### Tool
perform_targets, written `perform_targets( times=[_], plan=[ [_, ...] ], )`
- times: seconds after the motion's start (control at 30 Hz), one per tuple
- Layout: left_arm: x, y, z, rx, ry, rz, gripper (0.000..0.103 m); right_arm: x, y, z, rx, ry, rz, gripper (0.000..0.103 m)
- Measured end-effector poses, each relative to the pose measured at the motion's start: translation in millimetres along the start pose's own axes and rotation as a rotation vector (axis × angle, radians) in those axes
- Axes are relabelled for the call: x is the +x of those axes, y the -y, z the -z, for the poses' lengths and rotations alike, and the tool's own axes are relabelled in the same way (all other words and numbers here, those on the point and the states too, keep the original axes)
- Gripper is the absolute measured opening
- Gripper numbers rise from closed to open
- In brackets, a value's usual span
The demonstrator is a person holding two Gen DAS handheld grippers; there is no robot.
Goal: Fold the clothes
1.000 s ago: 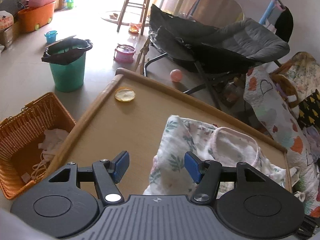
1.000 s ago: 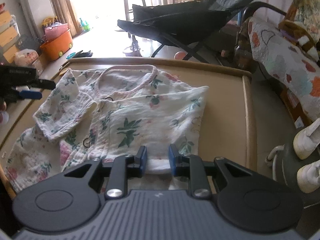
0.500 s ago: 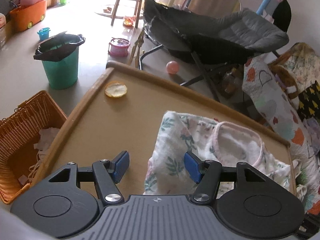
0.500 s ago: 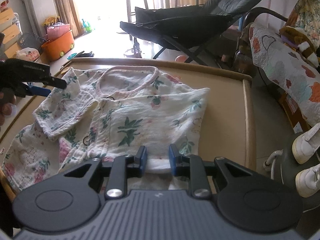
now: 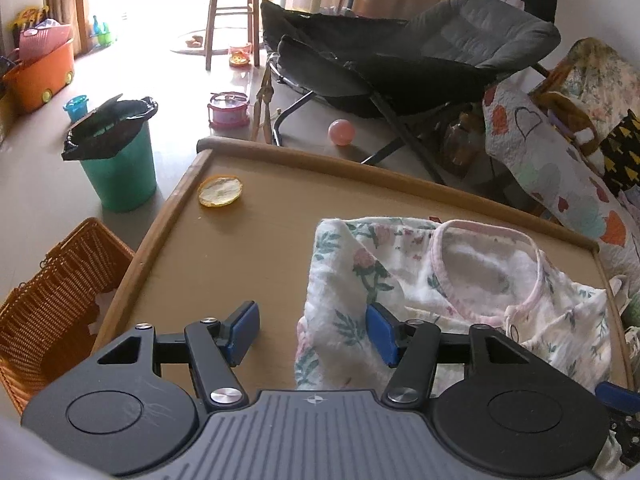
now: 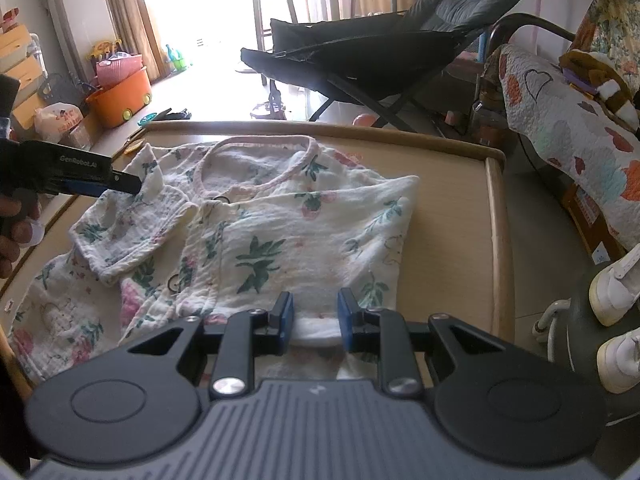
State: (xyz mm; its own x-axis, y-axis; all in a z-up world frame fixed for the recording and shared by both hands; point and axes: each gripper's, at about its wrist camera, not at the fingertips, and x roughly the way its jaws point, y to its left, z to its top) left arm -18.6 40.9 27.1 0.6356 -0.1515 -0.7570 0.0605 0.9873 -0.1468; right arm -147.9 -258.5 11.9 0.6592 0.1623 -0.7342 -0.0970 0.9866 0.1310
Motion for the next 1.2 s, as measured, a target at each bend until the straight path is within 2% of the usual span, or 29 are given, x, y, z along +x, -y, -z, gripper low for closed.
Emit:
perform_targets(
  times=[0.07, 0.13, 0.2, 0.27, 0.43, 0.63, 0.93, 1.2],
  plan=[
    [0, 0, -1, -0.004, -0.005, 0.003, 0.057, 0, 1, 0, 0.002, 0.003, -0.002, 0.024],
    [-1, 1, -1, 0.001, -0.006, 0.004, 0.045, 0, 1, 1, 0.002, 0.004, -0.003, 0.024],
    [-2, 2, 1, 0.007, -0.004, -0.003, 0.041, 0, 1, 1, 0.002, 0.005, -0.004, 0.024],
    [-3, 3, 3, 0.007, 0.001, -0.005, 0.024, 0, 1, 1, 0.001, 0.006, -0.004, 0.024],
    [-5, 7, 8, 0.005, 0.024, 0.006, 0.012, 0, 1, 1, -0.007, 0.004, -0.006, 0.024],
    [-13, 15, 10, 0.02, 0.058, 0.007, 0.008, 0, 2, 1, -0.012, 0.005, -0.008, 0.024],
    [-34, 27, 9, 0.026, 0.112, 0.021, 0.008, 0, 2, 1, -0.012, 0.006, -0.009, 0.024],
    [-47, 51, 11, 0.046, 0.113, 0.082, 0.008, 0, 1, 0, -0.011, 0.005, -0.009, 0.024]
  ],
)
